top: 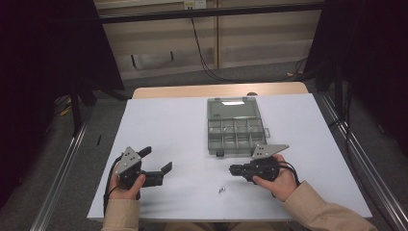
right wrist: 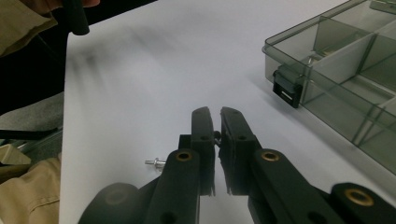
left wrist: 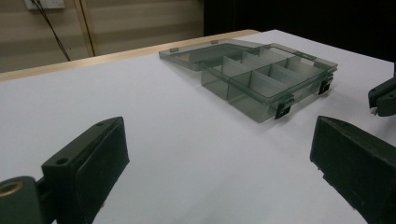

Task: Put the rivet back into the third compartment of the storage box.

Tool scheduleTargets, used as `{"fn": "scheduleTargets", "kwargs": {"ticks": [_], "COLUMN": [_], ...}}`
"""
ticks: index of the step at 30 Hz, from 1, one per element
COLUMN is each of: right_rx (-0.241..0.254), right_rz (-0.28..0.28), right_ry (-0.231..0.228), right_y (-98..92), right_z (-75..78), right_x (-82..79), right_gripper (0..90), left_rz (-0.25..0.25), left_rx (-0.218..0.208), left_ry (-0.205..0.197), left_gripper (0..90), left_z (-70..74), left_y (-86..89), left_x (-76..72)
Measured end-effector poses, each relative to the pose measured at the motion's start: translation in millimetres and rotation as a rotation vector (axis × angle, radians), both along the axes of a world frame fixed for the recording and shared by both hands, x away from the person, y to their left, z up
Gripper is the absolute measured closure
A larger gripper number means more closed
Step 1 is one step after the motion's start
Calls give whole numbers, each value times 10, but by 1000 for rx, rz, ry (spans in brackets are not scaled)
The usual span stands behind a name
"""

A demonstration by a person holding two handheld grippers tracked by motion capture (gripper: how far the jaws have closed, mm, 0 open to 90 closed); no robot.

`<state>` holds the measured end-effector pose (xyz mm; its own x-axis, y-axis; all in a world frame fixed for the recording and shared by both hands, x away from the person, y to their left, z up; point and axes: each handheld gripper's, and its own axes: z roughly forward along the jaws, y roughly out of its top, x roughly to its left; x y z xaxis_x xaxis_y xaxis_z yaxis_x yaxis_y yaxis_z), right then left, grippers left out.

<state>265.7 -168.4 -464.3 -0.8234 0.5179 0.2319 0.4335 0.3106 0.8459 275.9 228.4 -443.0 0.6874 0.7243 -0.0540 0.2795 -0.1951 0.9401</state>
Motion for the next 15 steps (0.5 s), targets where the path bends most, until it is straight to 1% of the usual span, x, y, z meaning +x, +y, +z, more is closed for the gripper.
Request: {"fn": "scheduleTargets", "kwargs": {"ticks": [3,8,11,13,15], "right_rx": [-8,1,16,16,18], "right_rz": [-10,-28,-48,-57,-65], "right_ry": [-3,-17,-31,-32,-36], "right_y": [-15,-42,-78,-95,-108], "right_z": [5,41,87,104,118], "right_x": [24,47,91,121,158], "right_gripper": [855,855,855,855,855], "left_rz": [-3,0,-4,3,-1], "left_rx": [-7,-6,-7,-2,-4], "left_ry": [-1,0,0,2,0], "left_gripper": [41,41,41,41,41], "left_z": [-2,-2,-1,-1,-1], "left_y": [2,1,-1,-4,-3], "left_x": [1,1,3,0,0]}}
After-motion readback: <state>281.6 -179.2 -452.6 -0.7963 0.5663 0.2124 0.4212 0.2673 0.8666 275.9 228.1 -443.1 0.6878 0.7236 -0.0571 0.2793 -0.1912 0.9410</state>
